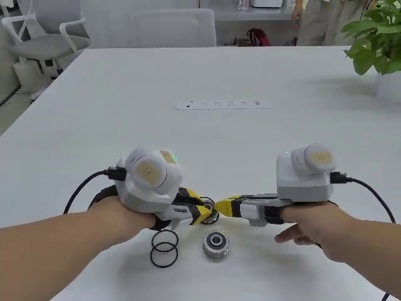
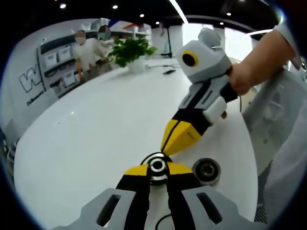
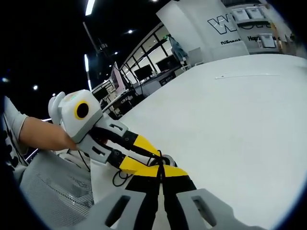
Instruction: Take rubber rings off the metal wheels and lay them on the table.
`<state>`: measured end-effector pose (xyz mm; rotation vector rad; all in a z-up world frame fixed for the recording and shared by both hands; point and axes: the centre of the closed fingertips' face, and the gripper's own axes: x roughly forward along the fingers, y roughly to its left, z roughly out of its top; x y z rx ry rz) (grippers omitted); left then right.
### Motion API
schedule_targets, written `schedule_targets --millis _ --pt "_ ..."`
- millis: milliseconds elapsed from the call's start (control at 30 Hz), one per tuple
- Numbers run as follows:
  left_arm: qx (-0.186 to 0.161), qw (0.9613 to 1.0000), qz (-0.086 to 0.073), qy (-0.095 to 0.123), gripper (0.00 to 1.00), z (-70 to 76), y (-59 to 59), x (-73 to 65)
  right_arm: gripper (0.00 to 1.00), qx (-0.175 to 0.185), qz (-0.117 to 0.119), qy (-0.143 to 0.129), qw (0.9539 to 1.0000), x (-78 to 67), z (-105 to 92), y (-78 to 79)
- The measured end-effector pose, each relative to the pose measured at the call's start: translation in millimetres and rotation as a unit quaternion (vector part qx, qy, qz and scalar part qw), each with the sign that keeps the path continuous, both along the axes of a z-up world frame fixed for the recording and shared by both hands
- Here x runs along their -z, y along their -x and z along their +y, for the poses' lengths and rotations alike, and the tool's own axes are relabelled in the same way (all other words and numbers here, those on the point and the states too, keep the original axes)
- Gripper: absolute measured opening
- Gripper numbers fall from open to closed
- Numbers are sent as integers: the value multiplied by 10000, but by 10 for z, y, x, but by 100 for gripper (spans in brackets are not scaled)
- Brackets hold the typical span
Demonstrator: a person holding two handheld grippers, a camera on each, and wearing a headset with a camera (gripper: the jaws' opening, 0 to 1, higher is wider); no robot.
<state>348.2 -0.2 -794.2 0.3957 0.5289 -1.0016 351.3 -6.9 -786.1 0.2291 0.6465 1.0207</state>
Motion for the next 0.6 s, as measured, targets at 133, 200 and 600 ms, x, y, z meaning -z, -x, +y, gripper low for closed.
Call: schedule_targets --millis 133,200,600 --pt "29 10000 1 3 14 -12 6 -20 0 -11 12 27 10000 5 -9 15" --pt "111 9999 -20 26 16 -21 25 -38 0 -23 7 15 10000 -6 -11 15" --pt "492 9983 -116 292 33 27 209 -222 0 18 36 -146 9999 -86 -14 9"
